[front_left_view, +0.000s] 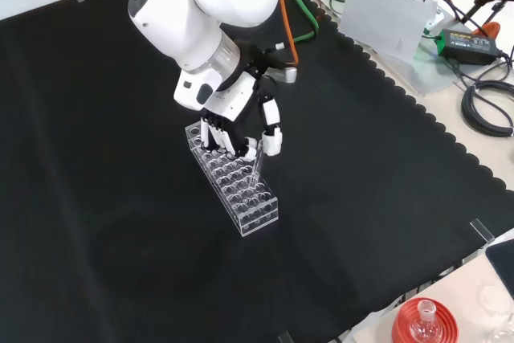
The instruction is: Put the test tube back in the rack.
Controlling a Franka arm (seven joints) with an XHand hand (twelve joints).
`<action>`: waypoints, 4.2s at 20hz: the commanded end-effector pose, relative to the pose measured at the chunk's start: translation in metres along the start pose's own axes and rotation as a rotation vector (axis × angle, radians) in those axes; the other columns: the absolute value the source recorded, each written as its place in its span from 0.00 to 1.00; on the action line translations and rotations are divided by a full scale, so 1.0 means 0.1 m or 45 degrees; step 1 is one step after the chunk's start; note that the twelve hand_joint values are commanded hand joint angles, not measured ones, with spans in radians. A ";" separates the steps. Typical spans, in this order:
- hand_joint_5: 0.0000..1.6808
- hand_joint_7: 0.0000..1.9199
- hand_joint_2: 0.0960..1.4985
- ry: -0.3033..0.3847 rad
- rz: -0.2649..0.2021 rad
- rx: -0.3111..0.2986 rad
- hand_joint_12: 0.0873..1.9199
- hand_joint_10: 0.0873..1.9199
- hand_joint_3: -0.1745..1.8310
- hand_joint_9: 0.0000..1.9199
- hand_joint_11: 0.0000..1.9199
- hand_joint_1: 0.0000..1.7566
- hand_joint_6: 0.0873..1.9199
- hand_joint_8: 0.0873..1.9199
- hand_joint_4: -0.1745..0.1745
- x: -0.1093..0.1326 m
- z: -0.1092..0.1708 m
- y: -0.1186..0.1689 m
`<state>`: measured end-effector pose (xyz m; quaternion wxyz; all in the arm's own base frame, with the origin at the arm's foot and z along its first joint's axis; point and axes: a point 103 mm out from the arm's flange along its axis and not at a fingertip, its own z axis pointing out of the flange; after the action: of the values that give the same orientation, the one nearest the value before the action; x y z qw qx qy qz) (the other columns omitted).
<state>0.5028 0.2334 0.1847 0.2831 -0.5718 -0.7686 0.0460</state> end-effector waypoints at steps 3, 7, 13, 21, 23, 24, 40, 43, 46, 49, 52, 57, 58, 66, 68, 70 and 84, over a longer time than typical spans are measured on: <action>0.73 0.73 0.44 0.000 0.008 0.004 0.67 0.29 0.38 0.58 0.36 0.68 0.34 0.27 0.00 -0.03 -0.02 0.03; 0.73 0.73 0.44 0.001 0.012 0.005 0.67 0.29 0.38 0.58 0.36 0.68 0.34 0.27 0.00 -0.06 -0.04 0.04; 0.73 0.73 0.44 -0.002 0.015 0.003 0.67 0.29 0.38 0.57 0.36 0.68 0.34 0.27 0.00 -0.11 -0.05 0.08; 0.73 0.73 0.44 0.004 0.002 0.001 0.67 0.29 0.38 0.57 0.36 0.68 0.34 0.27 0.00 -0.12 -0.03 0.07; 0.73 0.72 0.44 0.000 -0.007 0.002 0.67 0.29 0.38 0.57 0.36 0.68 0.34 0.27 0.00 -0.09 -0.02 0.07; 0.73 0.72 0.44 -0.001 -0.011 0.003 0.67 0.29 0.38 0.57 0.36 0.68 0.34 0.27 0.00 -0.08 -0.01 0.07; 0.73 0.72 0.44 0.021 -0.017 0.021 0.67 0.29 0.38 0.57 0.36 0.68 0.34 0.27 0.00 -0.04 0.06 0.11; 0.73 0.72 0.44 0.026 -0.015 0.020 0.67 0.29 0.38 0.57 0.36 0.68 0.34 0.27 0.00 -0.04 0.07 0.11; 0.73 0.72 0.44 0.035 -0.015 0.020 0.67 0.29 0.38 0.57 0.36 0.68 0.34 0.27 0.00 -0.05 0.08 0.11; 0.73 0.72 0.44 0.043 -0.015 0.023 0.67 0.29 0.37 0.57 0.36 0.68 0.35 0.27 0.00 -0.06 0.10 0.12; 0.73 0.72 0.44 0.050 -0.014 0.029 0.67 0.29 0.37 0.57 0.36 0.68 0.35 0.27 0.00 -0.08 0.16 0.13; 0.72 0.72 0.45 0.056 -0.014 0.037 0.67 0.29 0.37 0.57 0.36 0.68 0.35 0.27 0.00 -0.08 0.20 0.16; 0.72 0.72 0.45 0.057 -0.013 0.038 0.67 0.29 0.37 0.57 0.36 0.68 0.35 0.27 0.00 -0.08 0.20 0.16; 0.61 0.63 0.47 0.097 -0.032 0.073 0.68 0.33 0.33 0.53 0.32 0.66 0.41 0.32 0.19 -0.10 0.20 0.22; 0.44 0.51 0.38 0.110 -0.041 0.077 0.72 0.38 0.39 0.45 0.25 0.64 0.47 0.40 0.30 -0.11 0.18 0.22; 0.27 0.37 0.32 0.106 -0.048 0.064 0.77 0.44 0.42 0.35 0.15 0.62 0.46 0.44 0.40 -0.11 0.15 0.20; 0.15 0.25 0.28 0.023 -0.100 -0.065 0.80 0.48 0.42 0.25 0.04 0.59 0.34 0.47 0.52 0.03 -0.31 -0.01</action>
<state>0.5161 0.2319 0.1853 0.3050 -0.5497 -0.7772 0.0265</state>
